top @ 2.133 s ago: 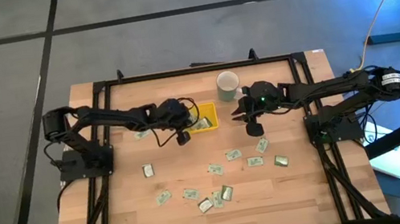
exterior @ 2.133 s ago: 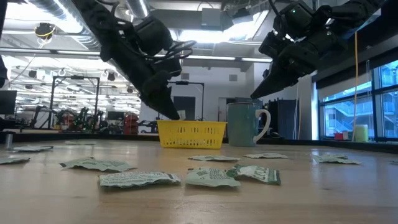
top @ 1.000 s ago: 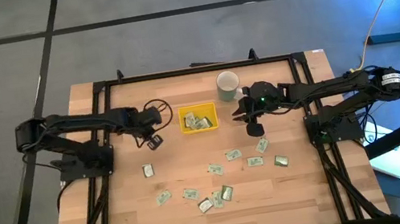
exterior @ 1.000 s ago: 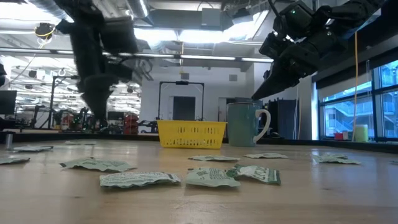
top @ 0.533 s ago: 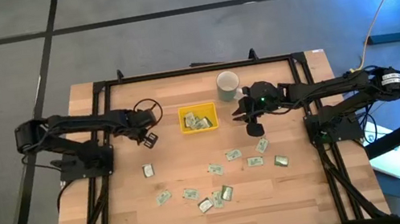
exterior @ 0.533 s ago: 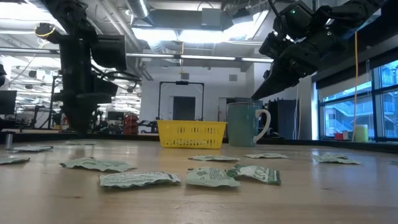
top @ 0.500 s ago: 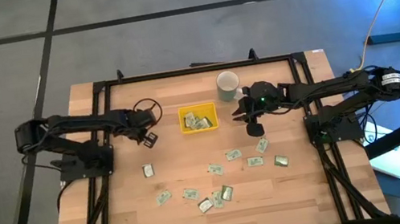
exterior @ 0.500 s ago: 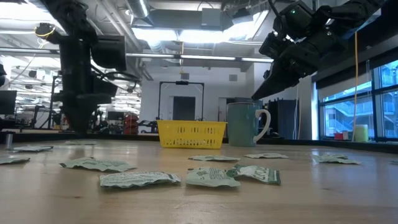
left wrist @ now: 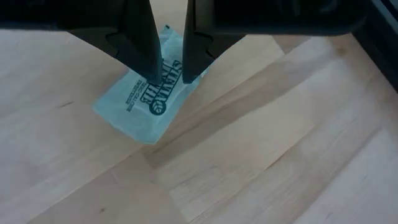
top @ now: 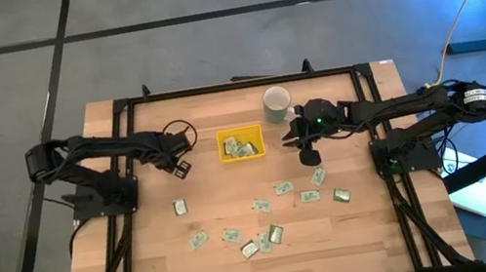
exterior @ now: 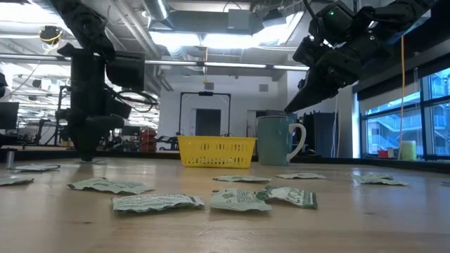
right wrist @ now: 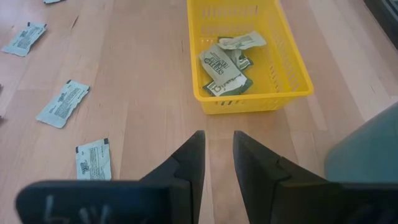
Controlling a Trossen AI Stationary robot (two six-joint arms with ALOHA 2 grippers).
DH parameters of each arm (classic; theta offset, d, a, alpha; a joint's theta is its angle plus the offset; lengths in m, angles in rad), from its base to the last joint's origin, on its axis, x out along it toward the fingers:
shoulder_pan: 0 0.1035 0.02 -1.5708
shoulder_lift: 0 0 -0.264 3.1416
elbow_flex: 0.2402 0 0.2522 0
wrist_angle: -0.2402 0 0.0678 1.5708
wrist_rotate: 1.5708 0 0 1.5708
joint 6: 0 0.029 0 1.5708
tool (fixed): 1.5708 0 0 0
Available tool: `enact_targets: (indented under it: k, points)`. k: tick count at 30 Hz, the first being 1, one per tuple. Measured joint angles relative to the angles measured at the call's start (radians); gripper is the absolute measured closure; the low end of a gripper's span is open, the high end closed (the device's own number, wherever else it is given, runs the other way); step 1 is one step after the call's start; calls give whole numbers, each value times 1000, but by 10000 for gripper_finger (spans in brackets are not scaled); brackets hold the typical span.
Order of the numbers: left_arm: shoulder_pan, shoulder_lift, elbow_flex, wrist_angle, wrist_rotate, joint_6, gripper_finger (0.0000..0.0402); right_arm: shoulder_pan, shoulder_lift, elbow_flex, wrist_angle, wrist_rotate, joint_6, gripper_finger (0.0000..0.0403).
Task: Pick and place Stevia / Truvia into bins
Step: Put the top left stevia tea packet into the yellow bin
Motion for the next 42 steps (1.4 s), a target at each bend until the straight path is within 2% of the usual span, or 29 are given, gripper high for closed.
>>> enact_targets:
  k: [5,16,21,28,35,42]
  points:
    - [16,47,5,-5,20,-6,345,0,0,0,0,0,0,315]
    - [18,48,4,2,43,-8,394,0,0,0,0,0,0,315]
    - [18,49,4,2,46,5,398,0,0,0,0,0,0,315]
    - [18,49,4,3,45,53,399,0,0,0,0,0,0,315]
    - [-3,44,56,8,30,209,399,0,0,0,-1,0,0,315]
    - [-3,35,86,41,35,272,400,0,0,0,-2,0,0,315]
